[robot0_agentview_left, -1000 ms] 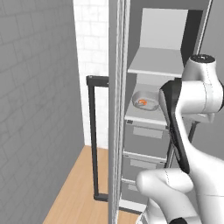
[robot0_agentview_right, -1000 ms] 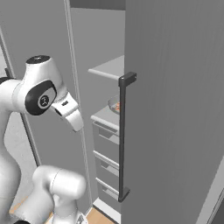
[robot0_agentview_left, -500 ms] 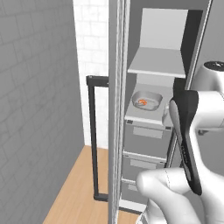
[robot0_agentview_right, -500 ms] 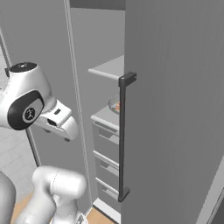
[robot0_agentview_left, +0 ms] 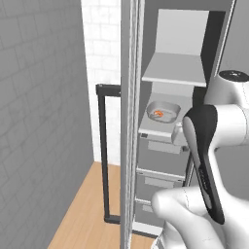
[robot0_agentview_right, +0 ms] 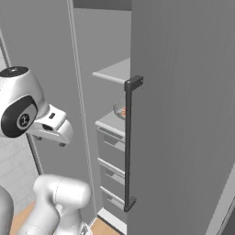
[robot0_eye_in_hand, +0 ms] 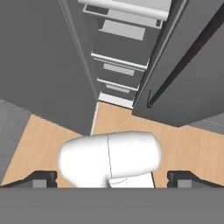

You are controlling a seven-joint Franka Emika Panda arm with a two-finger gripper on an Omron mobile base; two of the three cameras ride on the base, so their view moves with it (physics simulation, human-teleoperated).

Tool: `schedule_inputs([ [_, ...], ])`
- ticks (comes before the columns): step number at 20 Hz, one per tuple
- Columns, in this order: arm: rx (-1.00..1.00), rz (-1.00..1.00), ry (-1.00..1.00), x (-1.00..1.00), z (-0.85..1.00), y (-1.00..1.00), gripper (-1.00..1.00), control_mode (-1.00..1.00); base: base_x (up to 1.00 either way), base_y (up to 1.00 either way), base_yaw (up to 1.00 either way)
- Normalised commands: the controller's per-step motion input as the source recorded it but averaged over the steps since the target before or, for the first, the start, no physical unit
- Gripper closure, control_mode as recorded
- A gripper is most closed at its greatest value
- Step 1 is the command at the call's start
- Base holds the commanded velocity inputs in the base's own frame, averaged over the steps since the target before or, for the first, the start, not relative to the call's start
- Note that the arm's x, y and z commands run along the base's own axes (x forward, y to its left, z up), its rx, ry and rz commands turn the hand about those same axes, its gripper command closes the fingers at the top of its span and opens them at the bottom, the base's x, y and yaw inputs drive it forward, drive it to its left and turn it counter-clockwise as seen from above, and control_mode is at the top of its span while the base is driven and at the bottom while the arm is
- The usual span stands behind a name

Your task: Take the meat container that has the shrimp and place it on the second highest rack of the freezer. Then take the vegetable container that has the broccoli and tomato and place it on the highest rack of the freezer.

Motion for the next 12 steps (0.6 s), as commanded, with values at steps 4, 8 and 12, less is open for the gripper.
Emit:
schedule_inputs([
  [4, 0.00, 0.11, 0.00, 0.00, 0.00, 0.02, -1.00, -1.00, 0.00, 0.00, 0.00],
  [8, 0.00, 0.08, 0.00, 0.00, 0.00, 0.06, -1.00, -1.00, 0.00, 0.00, 0.00],
  [12, 0.00, 0.00, 0.00, 0.00, 0.00, 0.00, -1.00, 1.00, -0.55, 0.00, 0.02],
])
